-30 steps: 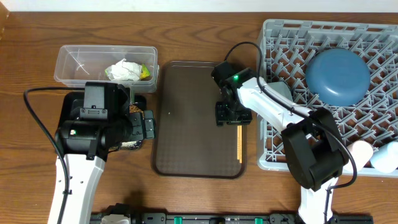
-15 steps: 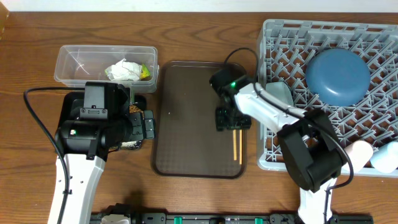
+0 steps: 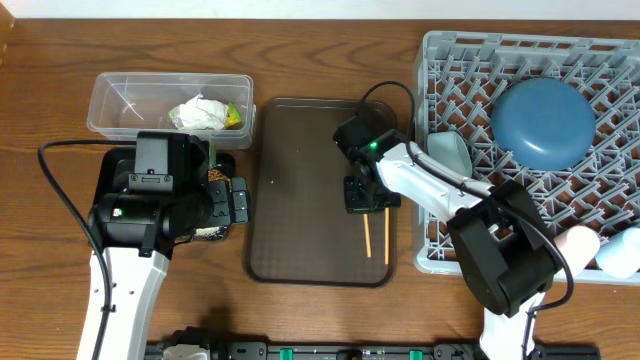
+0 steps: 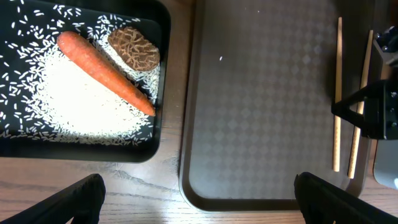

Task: Sort waste into correct bins and load items into the dishwasher rack
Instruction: 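Carry the chopsticks with right gripper into the dish rack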

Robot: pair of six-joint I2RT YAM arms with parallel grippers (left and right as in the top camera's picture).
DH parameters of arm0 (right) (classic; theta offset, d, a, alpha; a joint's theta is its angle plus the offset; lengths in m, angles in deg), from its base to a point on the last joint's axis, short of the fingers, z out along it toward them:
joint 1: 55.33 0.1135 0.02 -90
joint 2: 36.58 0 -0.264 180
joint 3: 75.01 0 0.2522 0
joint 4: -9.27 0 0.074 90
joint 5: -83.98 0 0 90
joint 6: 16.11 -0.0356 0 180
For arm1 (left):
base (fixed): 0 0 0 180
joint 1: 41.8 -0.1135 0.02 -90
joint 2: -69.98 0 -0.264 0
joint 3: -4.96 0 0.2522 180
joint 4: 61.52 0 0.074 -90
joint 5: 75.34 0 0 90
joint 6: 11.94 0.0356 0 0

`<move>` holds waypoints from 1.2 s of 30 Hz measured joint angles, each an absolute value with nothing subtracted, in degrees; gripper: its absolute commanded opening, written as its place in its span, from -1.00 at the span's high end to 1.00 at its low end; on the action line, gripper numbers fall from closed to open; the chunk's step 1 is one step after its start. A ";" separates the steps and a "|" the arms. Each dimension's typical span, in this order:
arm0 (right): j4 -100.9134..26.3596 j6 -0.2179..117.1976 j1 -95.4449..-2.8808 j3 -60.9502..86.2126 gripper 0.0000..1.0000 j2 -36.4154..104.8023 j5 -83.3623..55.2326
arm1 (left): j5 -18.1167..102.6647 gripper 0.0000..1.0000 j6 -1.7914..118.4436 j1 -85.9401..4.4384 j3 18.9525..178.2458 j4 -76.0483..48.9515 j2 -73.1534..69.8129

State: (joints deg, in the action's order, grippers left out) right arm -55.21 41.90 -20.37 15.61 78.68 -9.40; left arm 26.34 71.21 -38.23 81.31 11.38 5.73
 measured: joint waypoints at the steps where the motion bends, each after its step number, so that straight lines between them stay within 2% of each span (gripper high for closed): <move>1: -56.06 42.58 -20.37 15.68 0.98 78.36 -9.46 | 26.34 -0.95 71.21 -38.23 81.31 11.36 5.73; 5: -58.55 45.05 -20.37 17.04 0.98 74.18 -9.44 | 26.34 -0.96 71.21 -38.23 81.31 11.36 5.73; 10: -59.60 47.67 -21.94 20.36 0.98 61.70 -9.00 | 26.34 -0.96 71.21 -38.23 81.31 11.38 5.71; 15: -63.36 50.01 -29.46 21.65 0.98 49.46 -3.02 | 26.34 -0.96 71.21 -38.23 81.31 11.38 5.71; 18: -64.87 52.17 -35.69 21.65 0.98 46.90 1.33 | 26.34 -0.96 71.21 -38.23 81.31 11.38 5.71; 25: -61.90 59.91 -49.70 21.08 0.98 48.94 5.77 | 26.34 -0.96 71.21 -38.23 81.31 11.38 5.71; 34: -60.74 63.06 -55.45 19.94 0.98 59.86 6.64 | 26.34 -0.96 71.21 -38.23 81.31 11.38 5.71; 35: -60.61 63.25 -55.47 19.85 0.95 60.94 6.38 | 26.34 -0.96 71.21 -38.23 81.31 11.38 5.71; 36: -60.39 63.32 -55.47 19.77 0.82 61.66 6.27 | 26.34 -0.96 71.21 -38.23 81.31 11.38 5.71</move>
State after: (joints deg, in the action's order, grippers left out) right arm -60.39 63.32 -55.47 19.77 61.66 6.27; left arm 26.34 71.21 -38.23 81.31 11.38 5.71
